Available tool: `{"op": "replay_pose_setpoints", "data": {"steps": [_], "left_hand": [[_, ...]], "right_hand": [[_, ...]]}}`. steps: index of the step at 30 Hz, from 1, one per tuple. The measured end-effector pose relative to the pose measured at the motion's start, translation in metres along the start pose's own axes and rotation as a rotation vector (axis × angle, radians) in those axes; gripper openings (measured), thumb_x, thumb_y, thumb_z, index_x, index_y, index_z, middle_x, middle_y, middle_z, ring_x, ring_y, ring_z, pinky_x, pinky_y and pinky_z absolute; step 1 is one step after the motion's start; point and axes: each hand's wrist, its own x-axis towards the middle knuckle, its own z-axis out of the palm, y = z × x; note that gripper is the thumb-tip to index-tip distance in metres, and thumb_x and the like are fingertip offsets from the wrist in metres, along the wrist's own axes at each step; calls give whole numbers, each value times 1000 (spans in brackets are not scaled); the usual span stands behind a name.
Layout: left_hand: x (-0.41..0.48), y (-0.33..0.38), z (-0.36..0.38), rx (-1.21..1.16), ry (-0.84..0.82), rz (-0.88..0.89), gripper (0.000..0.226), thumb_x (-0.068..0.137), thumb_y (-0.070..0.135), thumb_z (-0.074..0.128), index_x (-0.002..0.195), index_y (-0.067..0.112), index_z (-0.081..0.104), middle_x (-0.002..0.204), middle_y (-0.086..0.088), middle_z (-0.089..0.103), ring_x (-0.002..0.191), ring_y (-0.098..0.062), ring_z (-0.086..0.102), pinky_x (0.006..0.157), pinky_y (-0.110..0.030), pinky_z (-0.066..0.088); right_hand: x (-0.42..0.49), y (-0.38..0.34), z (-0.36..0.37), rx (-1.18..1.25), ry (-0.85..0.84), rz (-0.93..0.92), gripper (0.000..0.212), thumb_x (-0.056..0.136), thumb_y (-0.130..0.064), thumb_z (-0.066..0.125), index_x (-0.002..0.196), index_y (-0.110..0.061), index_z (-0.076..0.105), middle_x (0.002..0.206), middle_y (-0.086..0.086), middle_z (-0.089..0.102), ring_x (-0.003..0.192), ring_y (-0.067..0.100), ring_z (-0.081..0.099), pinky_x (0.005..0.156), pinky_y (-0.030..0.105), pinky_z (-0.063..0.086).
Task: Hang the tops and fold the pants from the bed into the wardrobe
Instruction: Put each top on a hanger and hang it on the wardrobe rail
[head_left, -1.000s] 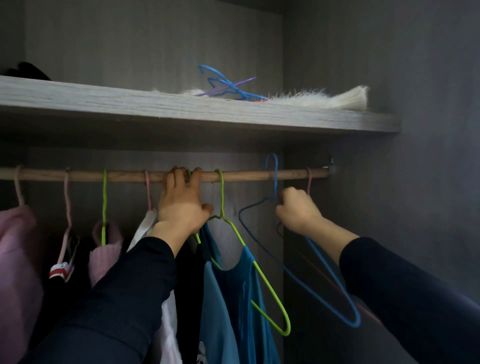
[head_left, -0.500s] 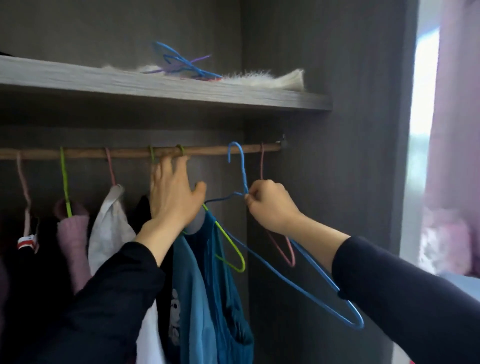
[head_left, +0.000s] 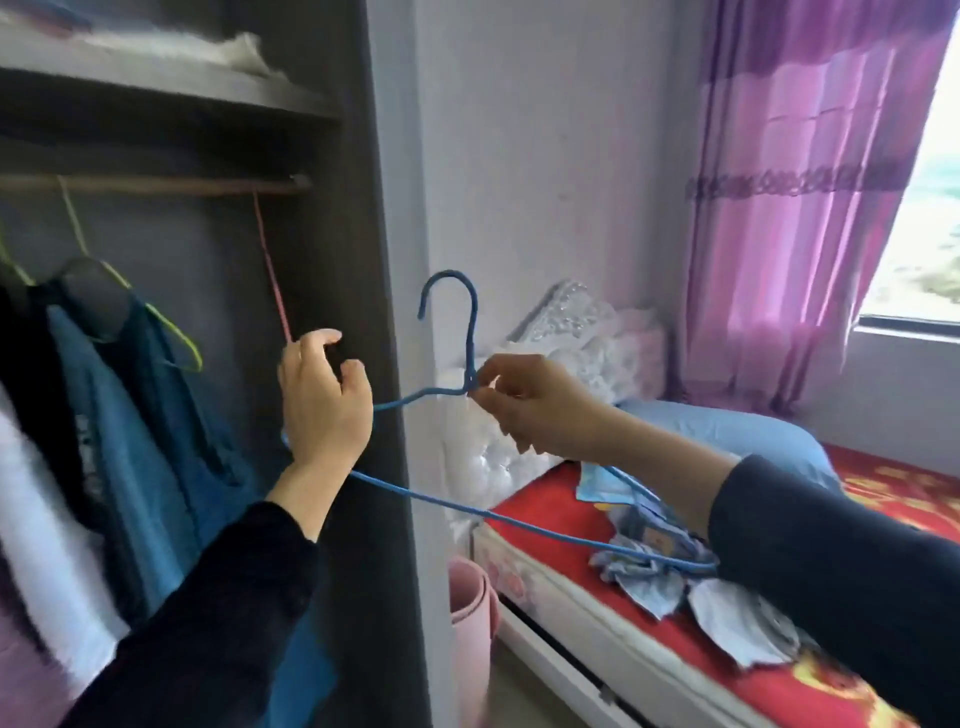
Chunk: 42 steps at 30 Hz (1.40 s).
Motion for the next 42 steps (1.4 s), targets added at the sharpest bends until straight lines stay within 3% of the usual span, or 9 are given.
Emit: {"op": "replay_pose_setpoints", "data": {"steps": [6, 10, 12, 15, 19, 25, 32, 36, 42], "left_hand": [[-122, 85, 93, 20, -331, -40, 34, 88, 12, 48, 121, 6, 53, 125, -19, 51, 121, -32, 41, 96, -39, 35], [-202, 142, 167, 37, -588, -38, 32, 87, 13, 50, 118, 6, 54, 122, -21, 52, 118, -35, 41, 92, -40, 37], [-239, 171, 204, 20, -690, 8, 32, 87, 12, 50, 118, 6, 54, 122, -22, 52, 117, -35, 42, 94, -38, 35], [-288, 209, 263, 7, -848, 98, 33, 89, 14, 49, 121, 7, 53, 127, -17, 49, 118, -33, 42, 96, -36, 34], [-344, 245, 357, 19, -998, 218, 37, 89, 17, 48, 124, 6, 52, 128, -18, 50, 121, -33, 41, 102, -39, 33], [-424, 314, 491, -14, -1258, 274, 41, 92, 22, 45, 131, 10, 47, 136, -12, 48, 126, -28, 39, 104, -37, 32], [-532, 385, 605, -54, -1487, 382, 39, 93, 23, 44, 129, 10, 47, 131, -13, 50, 124, -29, 40, 101, -38, 34], [-596, 416, 659, -26, -1591, 368, 39, 93, 23, 44, 129, 10, 48, 132, -12, 49, 125, -28, 40, 102, -38, 34], [-703, 444, 734, 50, -1711, 277, 41, 93, 24, 44, 132, 11, 47, 133, -11, 48, 125, -27, 40, 102, -39, 36]], "right_hand": [[-135, 88, -100, -108, 15, 264, 20, 90, -17, 64, 70, -21, 63, 54, -8, 52, 43, 1, 43, 49, 17, 37], [-205, 140, -157, -263, 73, 436, 32, 85, -31, 71, 60, -14, 61, 52, -3, 50, 47, 5, 40, 46, 15, 32], [-234, 168, -184, -332, 141, 517, 45, 84, -40, 70, 52, -14, 52, 47, -5, 44, 43, 6, 37, 44, 21, 31], [-273, 215, -222, -478, 223, 635, 48, 84, -43, 66, 61, -2, 58, 52, 3, 48, 51, 17, 41, 50, 31, 31], [-322, 297, -269, -591, 252, 792, 50, 87, -46, 61, 66, -1, 61, 60, 11, 57, 59, 27, 50, 52, 34, 33], [-385, 413, -345, -460, 376, 1098, 55, 90, -45, 60, 51, -11, 40, 52, 3, 42, 53, 18, 41, 54, 34, 30], [-469, 528, -389, -401, 581, 1352, 45, 91, -45, 54, 60, -15, 41, 64, 2, 51, 71, 28, 53, 61, 36, 37], [-517, 589, -424, -394, 663, 1436, 45, 91, -43, 53, 60, -14, 37, 60, 3, 47, 68, 31, 50, 59, 37, 32], [-596, 696, -475, -329, 640, 1532, 50, 93, -43, 50, 55, -12, 37, 54, 6, 46, 61, 31, 49, 56, 37, 31]]}}
